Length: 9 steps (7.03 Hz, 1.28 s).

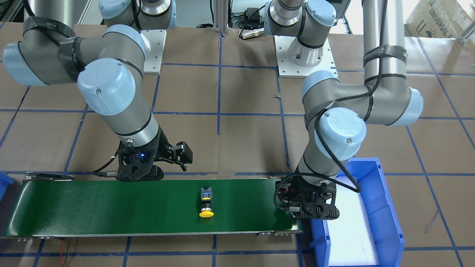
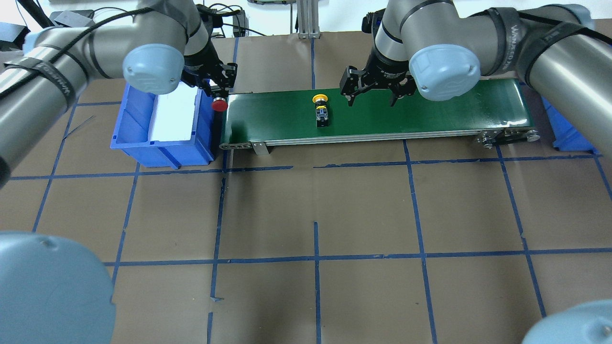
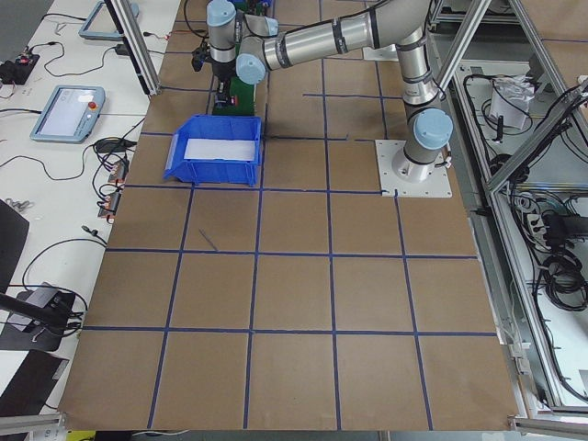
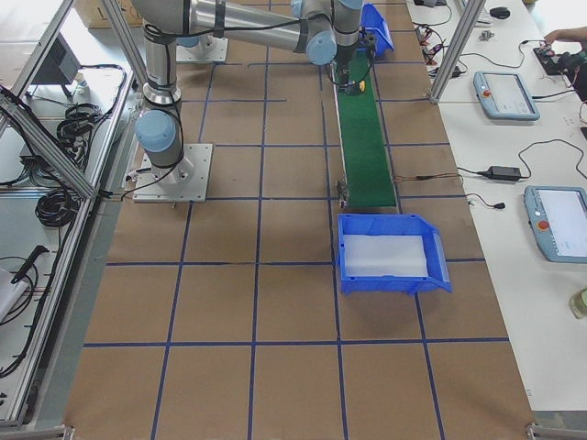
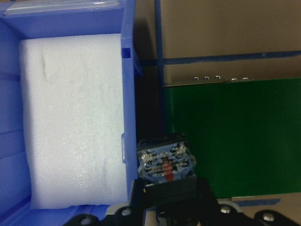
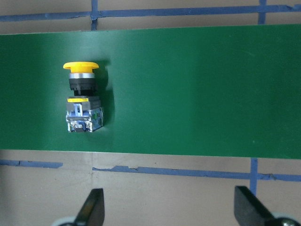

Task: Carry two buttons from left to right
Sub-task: 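Carry the red-capped button onto the belt while the right gripper reaches for the yellow button, then release the red button with the left gripper while the right grasps the yellow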

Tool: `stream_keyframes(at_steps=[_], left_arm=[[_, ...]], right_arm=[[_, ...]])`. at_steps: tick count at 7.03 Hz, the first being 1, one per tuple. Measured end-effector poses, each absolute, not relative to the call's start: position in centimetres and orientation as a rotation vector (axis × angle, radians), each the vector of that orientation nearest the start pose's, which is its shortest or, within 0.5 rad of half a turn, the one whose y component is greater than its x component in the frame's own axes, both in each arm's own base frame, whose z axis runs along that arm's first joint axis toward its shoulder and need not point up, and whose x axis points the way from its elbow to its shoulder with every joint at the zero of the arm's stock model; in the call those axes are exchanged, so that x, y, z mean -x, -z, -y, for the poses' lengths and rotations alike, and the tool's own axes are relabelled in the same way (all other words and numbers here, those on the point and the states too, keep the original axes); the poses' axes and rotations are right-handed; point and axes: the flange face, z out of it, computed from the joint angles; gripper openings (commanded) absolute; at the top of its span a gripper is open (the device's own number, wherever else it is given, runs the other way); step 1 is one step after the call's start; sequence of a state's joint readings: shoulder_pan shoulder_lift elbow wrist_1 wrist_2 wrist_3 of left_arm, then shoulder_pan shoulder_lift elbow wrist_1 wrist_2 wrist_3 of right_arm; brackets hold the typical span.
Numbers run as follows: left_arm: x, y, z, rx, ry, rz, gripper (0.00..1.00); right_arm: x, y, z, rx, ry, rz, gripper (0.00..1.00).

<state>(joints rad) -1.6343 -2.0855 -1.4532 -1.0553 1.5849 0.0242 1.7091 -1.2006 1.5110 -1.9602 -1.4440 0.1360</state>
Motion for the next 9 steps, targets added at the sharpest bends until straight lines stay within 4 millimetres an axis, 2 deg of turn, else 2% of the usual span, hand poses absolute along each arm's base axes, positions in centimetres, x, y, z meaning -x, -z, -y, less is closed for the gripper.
stream_keyframes(at_steps=[1,2,3,5,7,8,9], left_arm=[[18.3,-27.1,67.7,-0.150,0.175,-3.120,0.99],[18.6,-26.1,67.9,-0.155,0.167,-3.116,1.00],[18.7,-26.2,67.9,-0.156,0.169,-3.112,1.00],[17.8,-28.9,67.4,-0.137,0.177,-3.107,1.00],[14.4,-35.3,66.9,-0.068,0.199,-3.107,1.00],[12.3,-38.8,65.8,-0.022,0.187,-3.111,1.00],[10.5,-41.3,64.5,0.020,0.154,-3.113,1.00]], right_arm=[[-24.0,-34.1,61.5,-0.002,0.085,-3.003,0.94],[-24.8,-33.4,62.0,-0.008,0.077,-3.008,0.94],[-25.6,-32.9,62.2,-0.022,0.071,-3.016,0.94],[-26.9,-31.7,62.5,-0.044,0.086,-3.050,0.94],[-27.7,-30.3,63.0,-0.075,0.103,-3.062,0.94],[-27.9,-29.7,63.3,-0.085,0.114,-3.060,0.94],[-27.9,-29.1,63.5,-0.088,0.113,-3.060,0.94]])
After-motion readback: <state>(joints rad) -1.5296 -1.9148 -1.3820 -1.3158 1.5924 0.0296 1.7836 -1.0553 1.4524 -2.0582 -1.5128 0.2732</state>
